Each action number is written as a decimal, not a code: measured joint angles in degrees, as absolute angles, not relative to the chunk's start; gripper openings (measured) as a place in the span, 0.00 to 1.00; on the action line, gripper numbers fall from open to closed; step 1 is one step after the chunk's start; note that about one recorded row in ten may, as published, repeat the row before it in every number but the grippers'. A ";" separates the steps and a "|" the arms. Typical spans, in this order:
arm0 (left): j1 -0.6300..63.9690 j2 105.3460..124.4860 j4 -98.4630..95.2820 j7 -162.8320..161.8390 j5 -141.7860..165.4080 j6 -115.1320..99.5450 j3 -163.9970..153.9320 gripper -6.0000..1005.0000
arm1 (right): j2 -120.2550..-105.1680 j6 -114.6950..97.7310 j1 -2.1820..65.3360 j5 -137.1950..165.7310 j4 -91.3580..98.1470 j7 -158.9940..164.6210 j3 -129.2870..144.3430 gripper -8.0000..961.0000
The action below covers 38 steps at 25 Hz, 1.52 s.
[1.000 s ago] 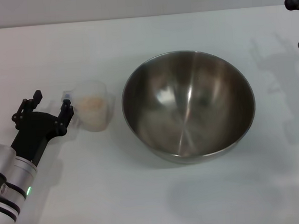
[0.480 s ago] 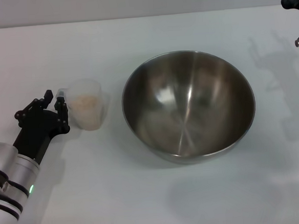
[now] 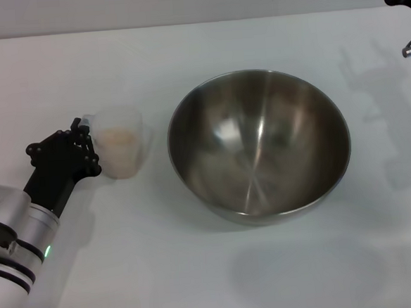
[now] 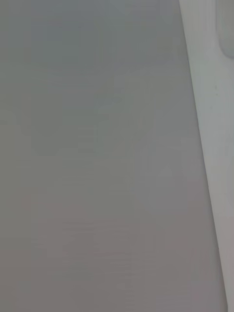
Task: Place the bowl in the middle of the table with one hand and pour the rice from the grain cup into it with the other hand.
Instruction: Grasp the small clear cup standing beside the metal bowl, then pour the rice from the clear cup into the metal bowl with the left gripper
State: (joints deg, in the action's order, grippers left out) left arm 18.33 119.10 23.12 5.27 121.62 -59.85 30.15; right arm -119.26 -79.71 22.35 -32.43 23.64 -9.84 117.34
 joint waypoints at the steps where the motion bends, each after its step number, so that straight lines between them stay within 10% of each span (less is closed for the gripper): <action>1: 18.33 119.10 23.12 5.27 121.62 -59.85 30.15 0.06 | -119.25 -79.56 22.52 -32.44 23.64 -9.84 117.29 0.62; 21: 19.69 118.91 23.21 10.90 121.88 -71.33 31.44 0.03 | -119.33 -77.90 22.97 -32.61 22.38 -9.84 116.39 0.62; 38: 21.55 119.16 33.02 85.94 122.25 -78.68 17.96 0.04 | -119.21 -81.77 23.13 -32.61 19.62 -9.84 114.64 0.63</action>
State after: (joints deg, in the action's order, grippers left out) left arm 21.55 119.16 33.02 85.94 122.26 -78.68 17.96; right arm -119.21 -81.77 23.13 -32.61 19.62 -9.84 114.64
